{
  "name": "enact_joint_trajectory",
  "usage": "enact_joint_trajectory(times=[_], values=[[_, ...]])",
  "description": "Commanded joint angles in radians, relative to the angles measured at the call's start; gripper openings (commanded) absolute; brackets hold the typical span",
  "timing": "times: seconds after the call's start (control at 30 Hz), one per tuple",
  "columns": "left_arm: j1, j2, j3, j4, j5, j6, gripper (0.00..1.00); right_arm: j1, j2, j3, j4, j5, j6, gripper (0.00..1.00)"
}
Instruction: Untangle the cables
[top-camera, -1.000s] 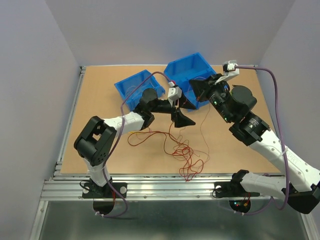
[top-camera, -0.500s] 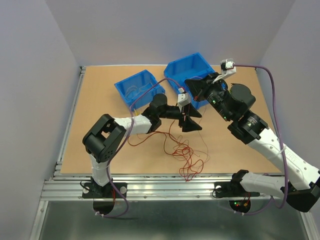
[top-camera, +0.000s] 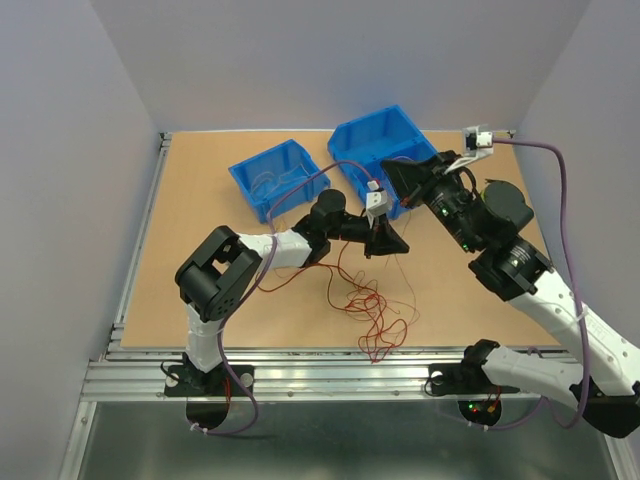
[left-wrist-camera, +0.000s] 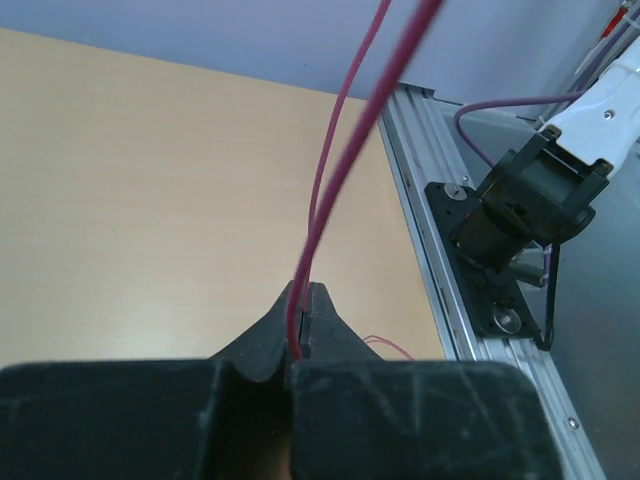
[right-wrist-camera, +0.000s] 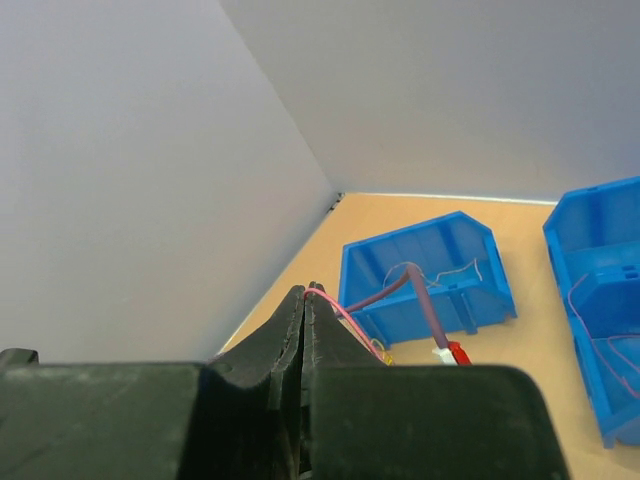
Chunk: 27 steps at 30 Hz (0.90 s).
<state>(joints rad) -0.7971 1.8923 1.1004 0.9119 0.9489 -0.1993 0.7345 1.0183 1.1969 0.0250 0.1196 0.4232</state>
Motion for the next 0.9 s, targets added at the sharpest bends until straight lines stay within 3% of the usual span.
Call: enact_joint_trajectory(times=[0.0,0.13,0.27,0.4,0.7,0.87], values=[[0.004,-0.045,0.036,-0.014,0.007,0.04,0.0,0.003,-0.101,-0.062,0.059,0.067,-0.012,0.01],[0.03,-0.064,0.064,-0.091,0.04,0.043,0.0,0.003,-0.214,-0.164,0.059,0.211,-0.067,0.0],[0.053,-0.102,0.12,-0.246,0.042,0.106,0.0,0.003,-0.326,-0.292,0.058,0.438,-0.11,0.01],[0.079,-0.165,0.168,-0.46,0.03,0.184,0.0,0.003,-0.405,-0.451,0.061,0.522,-0.104,0.01],[0.202,-0.283,0.246,-0.669,0.076,0.228,0.0,0.003,-0.288,-0.568,0.089,0.436,-0.083,0.0],[0.208,-0.372,0.197,-0.68,0.038,0.265,0.0,0.003,-0.183,-0.612,0.188,0.174,-0.095,0.03]])
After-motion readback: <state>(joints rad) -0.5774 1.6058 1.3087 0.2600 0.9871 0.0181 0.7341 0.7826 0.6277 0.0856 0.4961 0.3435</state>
